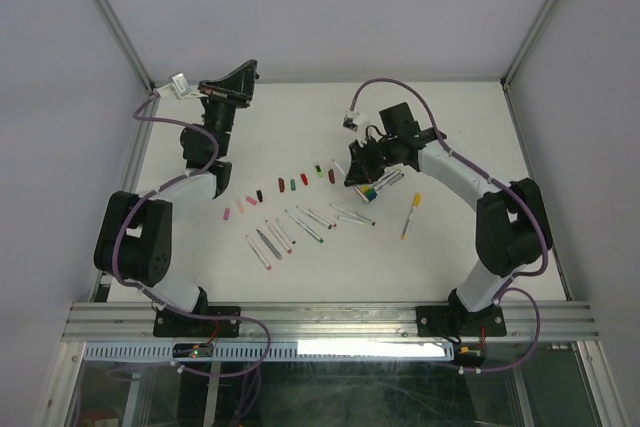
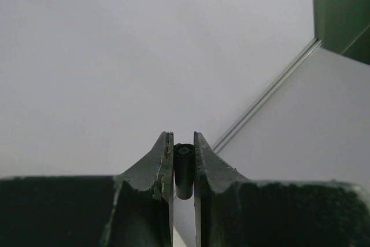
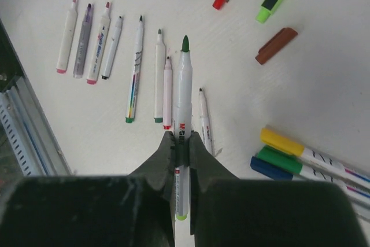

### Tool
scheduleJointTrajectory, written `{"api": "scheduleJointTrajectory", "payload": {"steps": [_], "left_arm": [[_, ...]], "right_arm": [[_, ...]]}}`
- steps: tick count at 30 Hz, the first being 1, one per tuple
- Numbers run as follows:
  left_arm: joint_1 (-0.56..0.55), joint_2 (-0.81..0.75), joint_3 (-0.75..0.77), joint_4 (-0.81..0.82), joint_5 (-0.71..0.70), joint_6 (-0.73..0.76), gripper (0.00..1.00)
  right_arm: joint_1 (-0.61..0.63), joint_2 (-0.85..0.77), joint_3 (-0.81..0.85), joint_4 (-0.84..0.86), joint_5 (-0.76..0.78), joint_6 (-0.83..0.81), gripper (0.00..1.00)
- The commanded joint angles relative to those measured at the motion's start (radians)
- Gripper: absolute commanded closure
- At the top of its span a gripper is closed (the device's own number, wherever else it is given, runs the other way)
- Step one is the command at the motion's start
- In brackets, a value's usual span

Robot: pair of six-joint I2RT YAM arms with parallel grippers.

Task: Open the pen caps
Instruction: Open the pen cap from the pen, then place the pen at the center of the board.

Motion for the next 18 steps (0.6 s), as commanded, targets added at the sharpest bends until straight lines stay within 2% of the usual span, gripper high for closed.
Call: {"api": "scheduleJointTrajectory", "payload": {"steps": [1, 3, 9, 13, 18], "left_arm": [[-0.02, -0.076, -0.057, -0.182, 0.136, 0.02, 1.0], [-0.059, -0.128, -0.094, -0.277, 0.128, 0.054, 1.0], [-0.236, -0.272, -0.243, -0.403, -0.022, 0.197, 1.0], [-0.257, -0.287, -0.305, -0.456, -0.011, 0.175, 1.0], [-0.262, -0.279, -0.371, -0.447, 0.01, 0.123, 1.0]], "right_arm": [[-0.001, -0.117, -0.064, 0.01, 0.117, -0.066, 1.0], [-0.002, -0.109, -0.09, 0.017, 0.174, -0.111, 1.0], [0.006, -0.044, -0.089, 0.002, 0.271, -0.177, 0.97], [0.024, -0.005, -0.081, -0.032, 0.277, -0.21, 0.97], [0.056, 0.049, -0.062, -0.076, 0.305, -0.241, 0.95]]}}
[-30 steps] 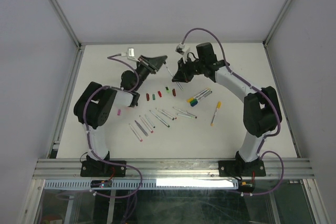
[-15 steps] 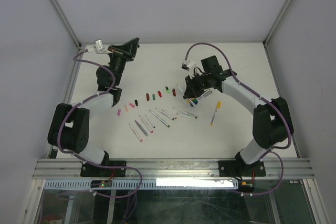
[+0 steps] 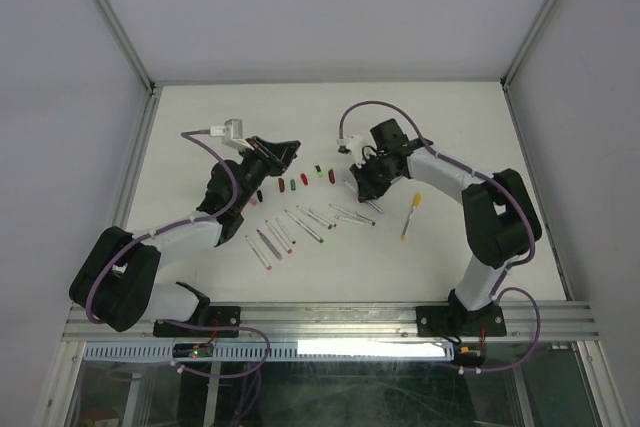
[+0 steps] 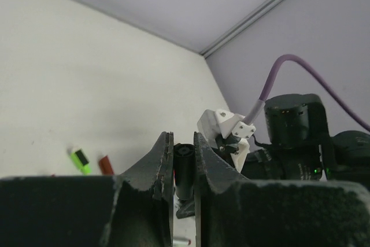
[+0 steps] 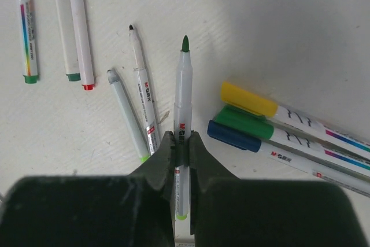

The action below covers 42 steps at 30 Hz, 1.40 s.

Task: Open the pen caps
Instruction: Place the pen at the center of the board.

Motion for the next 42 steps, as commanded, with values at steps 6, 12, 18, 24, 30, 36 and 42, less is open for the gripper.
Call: {"api": "scheduleJointTrajectory", "payload": {"steps": [6, 12, 18, 24, 30, 36, 42], "left_arm": [[-0.003, 0.007, -0.037, -0.032, 0.018, -0.039, 1.0], [-0.003, 0.014, -0.04, -0.033, 0.018, -0.044, 1.0], [-0.011, 0.029, -0.034, -0.031, 0.032, -0.063, 1.0], [-0.033, 0.073, -0.026, -0.004, 0.032, -0.072, 1.0], [-0.05, 0.118, -0.006, -0.013, 0.029, -0.085, 1.0], [-0.066, 0.128, 0.009, -0.041, 0.008, -0.086, 1.0], [-0.097, 0.165, 0.059, -0.114, -0.028, -0.095, 1.0]], "right_arm": [[0.043, 0.078, 0.053, -0.074, 0.063, -0.061, 0.93], [0.054, 0.103, 0.06, -0.079, 0.101, -0.058, 0.88], [0.058, 0.113, 0.064, -0.08, 0.122, -0.053, 0.83], [0.058, 0.101, 0.068, -0.084, 0.113, -0.051, 0.78], [0.059, 0.083, 0.07, -0.086, 0.102, -0.046, 0.74], [0.055, 0.034, 0.084, -0.104, 0.068, -0.043, 0.71], [0.01, -0.041, 0.084, -0.103, -0.006, -0.034, 0.68]]}}
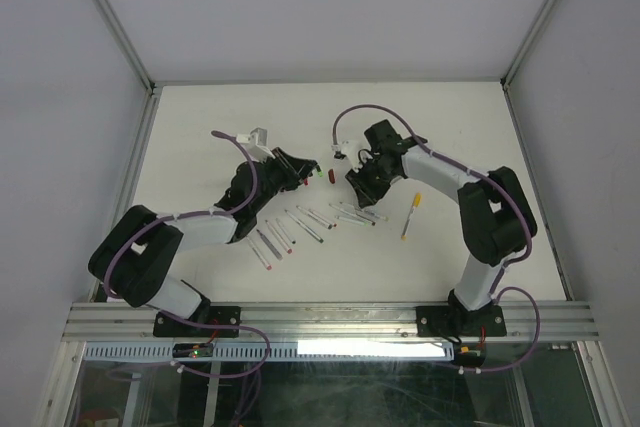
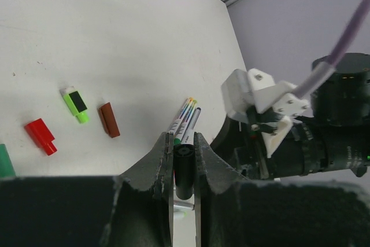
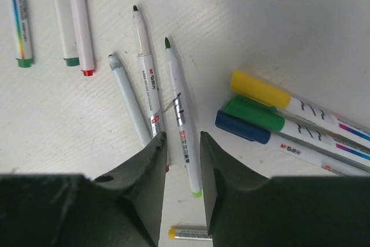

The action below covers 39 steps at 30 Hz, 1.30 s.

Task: Open the pen caps
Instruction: Place the pen at the center of the board, then place the pen cap at the center of the board.

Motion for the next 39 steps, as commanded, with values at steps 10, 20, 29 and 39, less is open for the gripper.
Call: {"api": "scheduleJointTrajectory", "payload": {"steps": [10, 20, 29, 39], "left_arm": [[-0.11, 0.15, 0.301, -0.354, -0.183, -0.026, 1.0], [-0.171, 0.393, 0.656, -0.749, -0.245, 0.0, 1.0], [-0.182, 0.569, 0.904, -0.941, -0.237, 0.005, 0.92], [-0.182, 0.647, 1.021, -1.075, -0.272, -0.031, 0.85]], "right_arm": [[-0.115, -0.214, 0.009, 0.063, -0.153, 0.039, 0.68], [-0.178, -0.246, -0.004, 0.093, -0.175, 0.068, 0.68], [-0.191, -0.247, -0.004, 0.096, -0.187, 0.073, 0.68], [-0.197, -0.25, -0.006, 0.095, -0.197, 0.075, 0.68]]}}
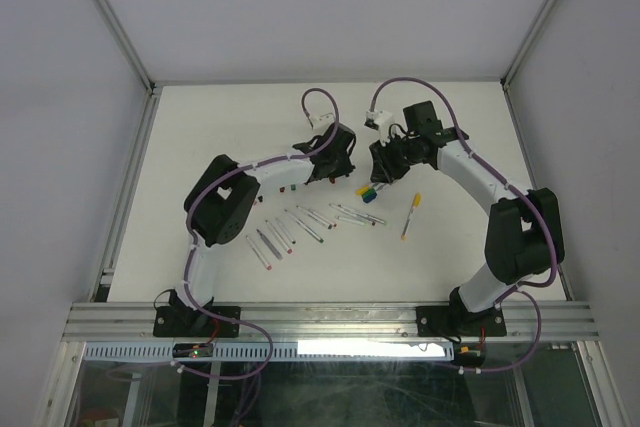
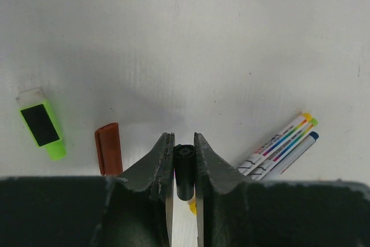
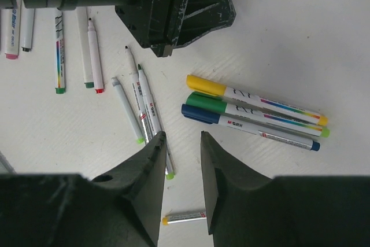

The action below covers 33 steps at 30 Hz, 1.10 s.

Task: Open the pen caps
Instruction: Place the pen cap at the center of the board.

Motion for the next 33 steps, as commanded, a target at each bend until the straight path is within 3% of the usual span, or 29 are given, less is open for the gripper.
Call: {"api": "scheduleJointTrajectory", "payload": {"steps": [1, 19, 25, 33], "left_arm": [[-0.01, 0.029, 0.093, -0.078, -0.036, -0.014, 0.84], [-0.01, 0.05, 0.136, -0.14, -0.061, -0.026, 0.74], [-0.012, 0.01, 0.159, -0.139, -0.06, 0.033, 0.71], [-0.025, -0.14, 0.104, -0.099, -0.031, 0.157, 0.7]], "right_arm": [[-0.011, -0.058, 0.005, 0.037, -0.031, 0.008, 0.68], [-0.024, -0.067, 0.0, 0.037, -0.051, 0.01, 0.67], [-0.026, -0.072, -0.004, 0.036, -0.072, -0.01, 0.67], [-0.063, -0.106, 0.011, -0.037, -0.272, -0.111, 0.59]]}}
